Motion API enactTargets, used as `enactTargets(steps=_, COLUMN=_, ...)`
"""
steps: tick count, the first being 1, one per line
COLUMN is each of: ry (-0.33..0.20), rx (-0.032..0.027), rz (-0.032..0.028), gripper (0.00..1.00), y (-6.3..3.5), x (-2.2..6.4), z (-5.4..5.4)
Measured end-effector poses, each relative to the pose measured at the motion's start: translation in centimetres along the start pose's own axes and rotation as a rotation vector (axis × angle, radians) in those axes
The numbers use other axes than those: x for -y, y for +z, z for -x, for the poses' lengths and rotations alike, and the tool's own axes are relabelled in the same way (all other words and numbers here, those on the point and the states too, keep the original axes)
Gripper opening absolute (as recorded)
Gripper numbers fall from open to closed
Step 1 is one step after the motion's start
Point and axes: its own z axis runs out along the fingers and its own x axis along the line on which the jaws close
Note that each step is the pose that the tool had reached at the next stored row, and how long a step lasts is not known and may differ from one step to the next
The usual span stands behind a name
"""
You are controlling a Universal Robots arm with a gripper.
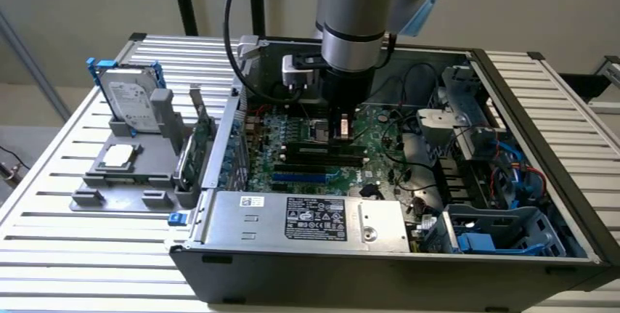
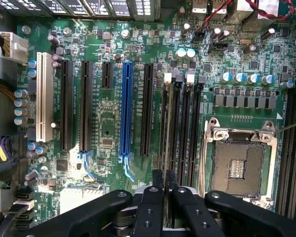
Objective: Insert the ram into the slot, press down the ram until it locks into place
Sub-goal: 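Insert the ram into the slot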
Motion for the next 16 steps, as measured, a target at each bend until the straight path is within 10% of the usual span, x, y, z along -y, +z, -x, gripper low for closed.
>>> enactTargets(steps=16, ry=0.0, rx=-0.0074, rz=-0.0004, gripper=0.13, y=0.46, x=-0.18, z=0.32)
